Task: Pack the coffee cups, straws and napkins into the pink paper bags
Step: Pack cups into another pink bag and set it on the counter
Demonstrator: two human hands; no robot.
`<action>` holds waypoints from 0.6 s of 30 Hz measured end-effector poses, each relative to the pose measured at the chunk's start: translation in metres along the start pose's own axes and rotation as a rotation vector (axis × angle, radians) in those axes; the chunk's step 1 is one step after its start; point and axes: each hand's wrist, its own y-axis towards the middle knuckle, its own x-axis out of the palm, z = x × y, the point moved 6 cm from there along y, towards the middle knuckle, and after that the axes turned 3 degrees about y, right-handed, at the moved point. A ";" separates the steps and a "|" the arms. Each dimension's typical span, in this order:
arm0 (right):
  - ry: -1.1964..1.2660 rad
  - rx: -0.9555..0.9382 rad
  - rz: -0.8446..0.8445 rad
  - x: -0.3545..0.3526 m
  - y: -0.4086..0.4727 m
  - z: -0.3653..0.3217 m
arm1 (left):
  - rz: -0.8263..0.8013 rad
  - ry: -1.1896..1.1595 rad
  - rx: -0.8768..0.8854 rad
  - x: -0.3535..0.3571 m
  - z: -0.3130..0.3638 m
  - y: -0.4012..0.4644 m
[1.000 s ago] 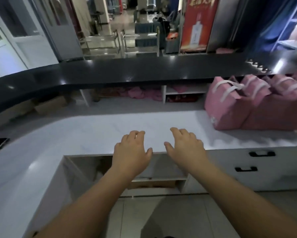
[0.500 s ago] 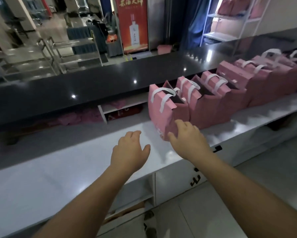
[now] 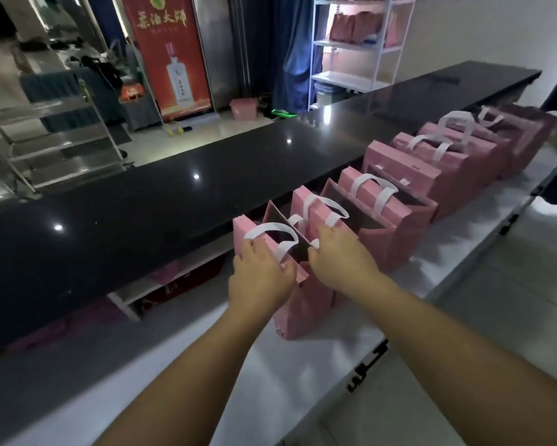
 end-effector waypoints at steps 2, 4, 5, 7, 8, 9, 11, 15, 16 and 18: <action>-0.015 -0.016 0.005 0.004 0.016 -0.001 | -0.019 -0.005 -0.025 0.009 0.003 0.015; -0.036 -0.024 -0.003 0.010 0.033 0.000 | -0.032 0.016 -0.051 0.017 0.005 0.027; -0.052 -0.025 -0.017 0.014 0.041 0.001 | -0.038 0.032 -0.068 0.021 0.006 0.032; -0.082 -0.036 -0.069 0.025 0.057 0.003 | -0.051 0.064 -0.099 0.029 0.006 0.040; -0.089 -0.045 -0.093 0.030 0.064 0.004 | -0.051 0.075 -0.113 0.032 0.006 0.044; -0.089 -0.052 -0.116 0.035 0.070 0.003 | -0.044 0.080 -0.129 0.035 0.007 0.046; -0.074 -0.054 -0.168 0.044 0.081 0.004 | -0.028 0.083 -0.170 0.038 0.007 0.050; -0.076 -0.102 -0.258 0.056 0.099 0.004 | 0.007 0.074 -0.243 0.036 0.010 0.053; -0.078 -0.119 -0.264 0.058 0.103 0.005 | 0.019 0.052 -0.259 0.034 0.010 0.053; -0.082 -0.141 -0.263 0.062 0.110 0.008 | 0.038 0.003 -0.312 0.029 0.005 0.052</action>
